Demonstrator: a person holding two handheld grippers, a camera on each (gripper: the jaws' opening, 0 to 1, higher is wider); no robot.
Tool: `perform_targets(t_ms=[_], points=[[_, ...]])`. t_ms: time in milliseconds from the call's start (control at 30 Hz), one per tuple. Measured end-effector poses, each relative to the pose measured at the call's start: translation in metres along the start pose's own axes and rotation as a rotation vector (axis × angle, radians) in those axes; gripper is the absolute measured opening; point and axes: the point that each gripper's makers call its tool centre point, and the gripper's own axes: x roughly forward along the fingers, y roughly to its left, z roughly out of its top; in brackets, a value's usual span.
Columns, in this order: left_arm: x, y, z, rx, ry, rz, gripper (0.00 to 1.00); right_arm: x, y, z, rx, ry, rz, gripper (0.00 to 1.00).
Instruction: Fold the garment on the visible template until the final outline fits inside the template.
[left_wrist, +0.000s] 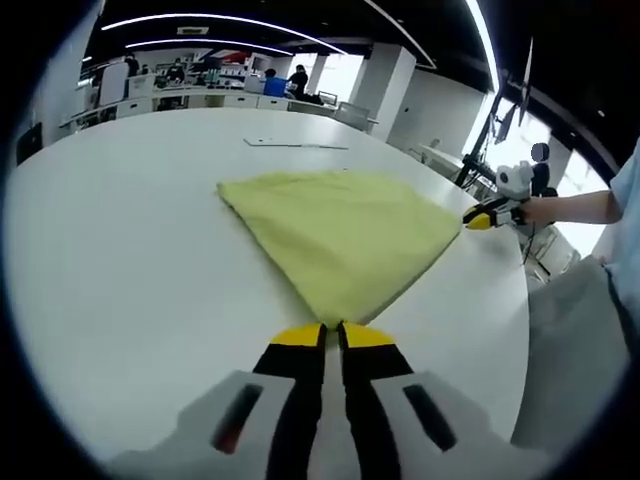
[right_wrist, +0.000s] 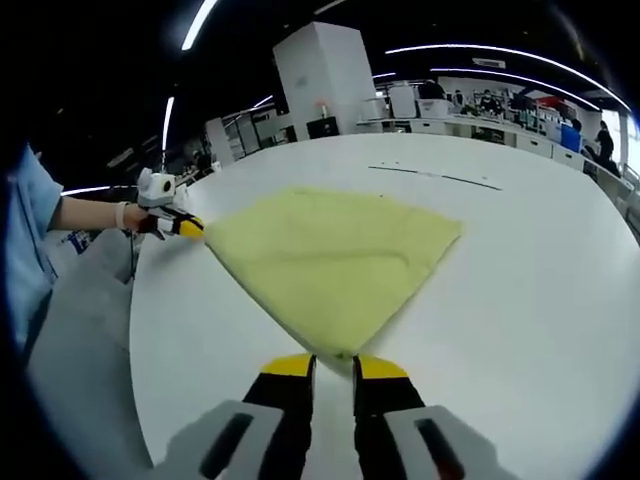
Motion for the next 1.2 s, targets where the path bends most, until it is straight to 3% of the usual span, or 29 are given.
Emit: perform_targets(t_ms=[400,733,1200], points=[[-0.001,-0.002,0.001,-0.005,-0.003,-0.019,0.0,0.003,-0.002,-0.001,-0.013,0.012,-0.002,0.0],[-0.001,0.002,-0.001,-0.013,0.018,0.015,0.0,-0.003,-0.009,0.001,-0.06,0.015,-0.007,0.0],[-0.011,-0.005,-0.01,-0.025,0.024,0.006,0.0,-0.014,0.006,-0.009,-0.047,0.025,0.024,0.0]])
